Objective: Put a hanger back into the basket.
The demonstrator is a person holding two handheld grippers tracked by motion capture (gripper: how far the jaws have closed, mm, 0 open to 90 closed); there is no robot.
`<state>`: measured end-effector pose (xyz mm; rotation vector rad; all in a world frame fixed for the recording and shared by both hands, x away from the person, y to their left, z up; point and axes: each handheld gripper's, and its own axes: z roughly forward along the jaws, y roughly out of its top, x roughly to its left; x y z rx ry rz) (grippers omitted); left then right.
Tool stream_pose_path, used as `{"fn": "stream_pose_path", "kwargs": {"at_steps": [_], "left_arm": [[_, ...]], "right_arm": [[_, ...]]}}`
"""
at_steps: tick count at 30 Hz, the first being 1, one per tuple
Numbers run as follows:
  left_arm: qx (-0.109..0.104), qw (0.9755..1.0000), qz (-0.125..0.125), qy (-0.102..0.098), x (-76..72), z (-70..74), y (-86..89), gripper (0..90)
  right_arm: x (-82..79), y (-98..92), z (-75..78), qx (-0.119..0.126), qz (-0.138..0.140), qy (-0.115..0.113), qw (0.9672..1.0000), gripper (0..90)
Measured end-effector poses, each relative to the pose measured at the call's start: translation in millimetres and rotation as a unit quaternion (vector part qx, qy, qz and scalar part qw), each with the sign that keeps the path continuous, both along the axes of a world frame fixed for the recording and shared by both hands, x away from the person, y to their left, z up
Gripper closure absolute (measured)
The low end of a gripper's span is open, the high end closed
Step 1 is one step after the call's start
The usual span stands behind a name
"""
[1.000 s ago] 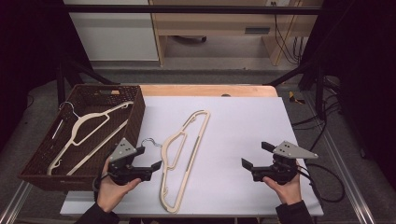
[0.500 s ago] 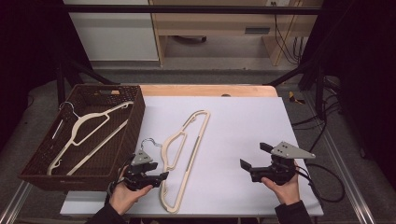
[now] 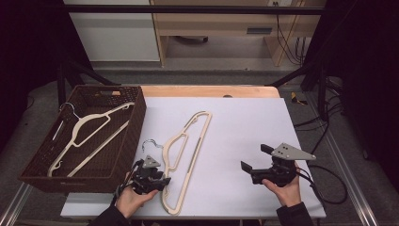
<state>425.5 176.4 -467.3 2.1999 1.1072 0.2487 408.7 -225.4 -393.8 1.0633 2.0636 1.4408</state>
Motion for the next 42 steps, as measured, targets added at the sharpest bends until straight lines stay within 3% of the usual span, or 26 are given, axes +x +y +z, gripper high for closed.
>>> {"fn": "stream_pose_path", "kwargs": {"at_steps": [4,15,25,30,35,38,42], "left_arm": [[0.008,1.0000,-0.005,0.001,0.2,0.6,-0.5,63.9],[-0.003,0.9995,-0.010,0.029,7.4,3.6,2.5,66.7],[0.003,0.9996,-0.009,0.028,12.5,7.1,11.7,75.2],[0.008,0.9994,-0.015,0.030,13.2,5.7,16.7,75.4],[0.035,0.9987,-0.028,0.026,7.5,5.3,14.3,67.9],[0.056,0.9981,-0.019,0.016,5.4,5.3,8.9,68.5],[0.067,0.9976,-0.003,0.015,4.5,6.2,4.1,71.9]], "right_arm": [[0.3,0.1,-0.6,-0.004,0.002,0.000,1.0000,4.1],[0.7,0.4,-0.8,-0.004,0.001,0.000,1.0000,4.1],[0.4,0.0,-0.6,-0.006,0.002,0.001,1.0000,4.0],[0.6,0.3,-1.0,-0.006,0.002,-0.001,1.0000,4.0],[0.2,-0.2,-0.6,-0.006,0.003,-0.001,1.0000,4.0],[0.1,-0.3,-0.4,-0.005,0.003,-0.001,1.0000,4.0],[-0.4,1.3,0.1,-0.003,0.004,0.000,1.0000,4.1]]}}
